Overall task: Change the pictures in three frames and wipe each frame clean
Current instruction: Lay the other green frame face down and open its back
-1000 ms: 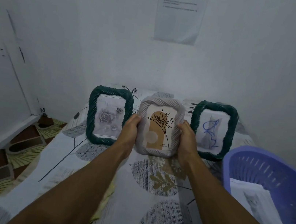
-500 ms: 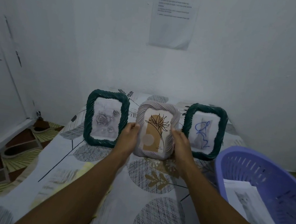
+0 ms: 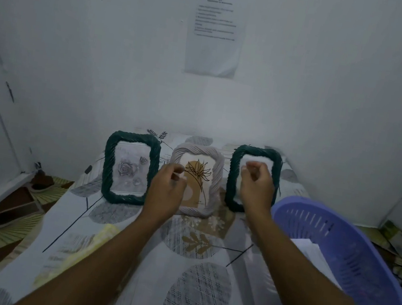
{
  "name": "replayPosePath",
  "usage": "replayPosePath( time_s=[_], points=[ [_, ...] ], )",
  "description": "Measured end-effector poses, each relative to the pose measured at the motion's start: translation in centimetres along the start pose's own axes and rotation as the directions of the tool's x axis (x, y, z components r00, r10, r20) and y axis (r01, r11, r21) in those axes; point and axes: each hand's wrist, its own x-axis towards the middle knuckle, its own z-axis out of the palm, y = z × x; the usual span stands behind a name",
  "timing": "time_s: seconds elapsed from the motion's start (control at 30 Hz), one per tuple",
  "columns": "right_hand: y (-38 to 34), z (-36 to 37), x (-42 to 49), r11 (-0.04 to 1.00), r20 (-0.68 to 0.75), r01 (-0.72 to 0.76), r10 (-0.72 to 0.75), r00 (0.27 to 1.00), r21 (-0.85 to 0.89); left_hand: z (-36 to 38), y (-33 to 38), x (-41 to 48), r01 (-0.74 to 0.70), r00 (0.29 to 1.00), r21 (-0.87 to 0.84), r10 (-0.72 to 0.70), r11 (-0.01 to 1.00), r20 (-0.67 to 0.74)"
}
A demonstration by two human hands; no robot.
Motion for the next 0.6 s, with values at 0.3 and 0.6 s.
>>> replayPosePath(
  time_s=[0.3, 0.6],
  points=[
    [2.0, -7.0, 8.6, 0.949, 0.031, -0.014, 0.025, 0.999, -0.315, 7.4, 6.8, 2.8, -0.005, 0.968, -0.117, 0.034, 0.993, 0.247],
    [4.7, -6.2, 12.8, 0.945, 0.272, -0.125, 0.211, 0.939, -0.302, 10.1, 7.6, 4.1, -0.052, 0.972, -0.144, 0.084, 0.988, 0.22]
  ],
)
